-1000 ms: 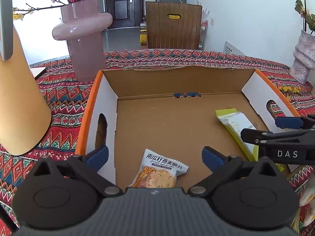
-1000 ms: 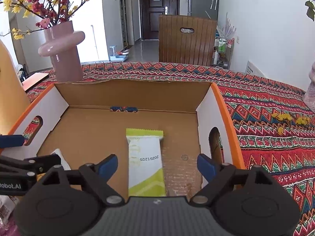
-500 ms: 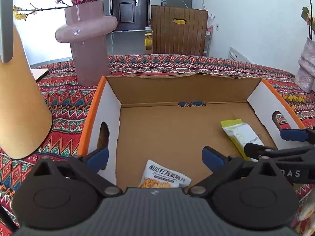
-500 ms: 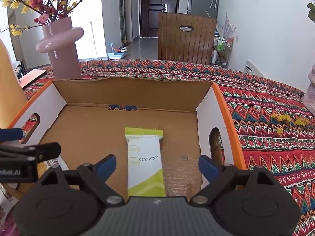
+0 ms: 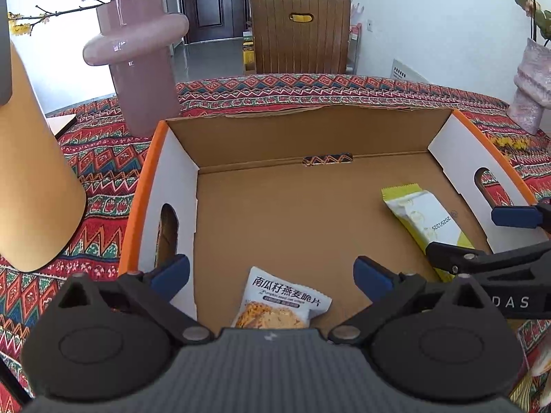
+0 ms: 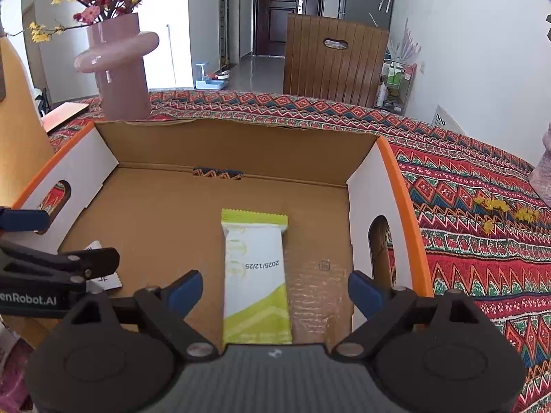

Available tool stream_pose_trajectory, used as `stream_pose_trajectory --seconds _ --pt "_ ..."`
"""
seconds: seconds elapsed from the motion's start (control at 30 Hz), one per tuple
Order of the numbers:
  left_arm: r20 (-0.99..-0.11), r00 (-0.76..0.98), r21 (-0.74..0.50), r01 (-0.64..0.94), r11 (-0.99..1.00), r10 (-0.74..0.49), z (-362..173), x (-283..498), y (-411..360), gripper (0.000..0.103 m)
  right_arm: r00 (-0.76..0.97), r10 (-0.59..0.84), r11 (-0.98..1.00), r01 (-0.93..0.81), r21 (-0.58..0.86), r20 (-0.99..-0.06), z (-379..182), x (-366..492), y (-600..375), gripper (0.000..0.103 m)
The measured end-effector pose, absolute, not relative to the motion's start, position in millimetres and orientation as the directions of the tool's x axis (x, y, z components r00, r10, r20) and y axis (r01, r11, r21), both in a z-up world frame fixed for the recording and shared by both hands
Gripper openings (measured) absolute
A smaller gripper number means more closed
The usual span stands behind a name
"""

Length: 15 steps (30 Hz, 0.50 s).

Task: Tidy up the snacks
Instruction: 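Move both open grippers from the box back to the snack pile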

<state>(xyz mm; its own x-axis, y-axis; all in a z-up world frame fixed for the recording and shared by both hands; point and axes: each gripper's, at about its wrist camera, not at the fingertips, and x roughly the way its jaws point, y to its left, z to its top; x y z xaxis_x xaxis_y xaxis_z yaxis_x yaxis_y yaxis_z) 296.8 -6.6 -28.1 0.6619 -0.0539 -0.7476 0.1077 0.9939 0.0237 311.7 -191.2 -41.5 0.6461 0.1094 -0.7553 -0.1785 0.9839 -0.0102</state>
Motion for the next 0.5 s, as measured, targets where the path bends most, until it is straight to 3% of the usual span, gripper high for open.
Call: stream_pose_trajectory --seconds 0.3,0.5 --pt "-0.747 0.659 -0.011 0.119 0.993 -0.087 -22 277 -4 0.103 0.649 0.141 0.984 -0.172 0.036 -0.748 -38 292 -197 0.091" --pt "-0.685 0.720 -0.042 0.116 0.992 -0.113 5 253 7 0.103 0.724 0.177 0.984 -0.135 0.114 -0.667 -11 263 -222 0.092"
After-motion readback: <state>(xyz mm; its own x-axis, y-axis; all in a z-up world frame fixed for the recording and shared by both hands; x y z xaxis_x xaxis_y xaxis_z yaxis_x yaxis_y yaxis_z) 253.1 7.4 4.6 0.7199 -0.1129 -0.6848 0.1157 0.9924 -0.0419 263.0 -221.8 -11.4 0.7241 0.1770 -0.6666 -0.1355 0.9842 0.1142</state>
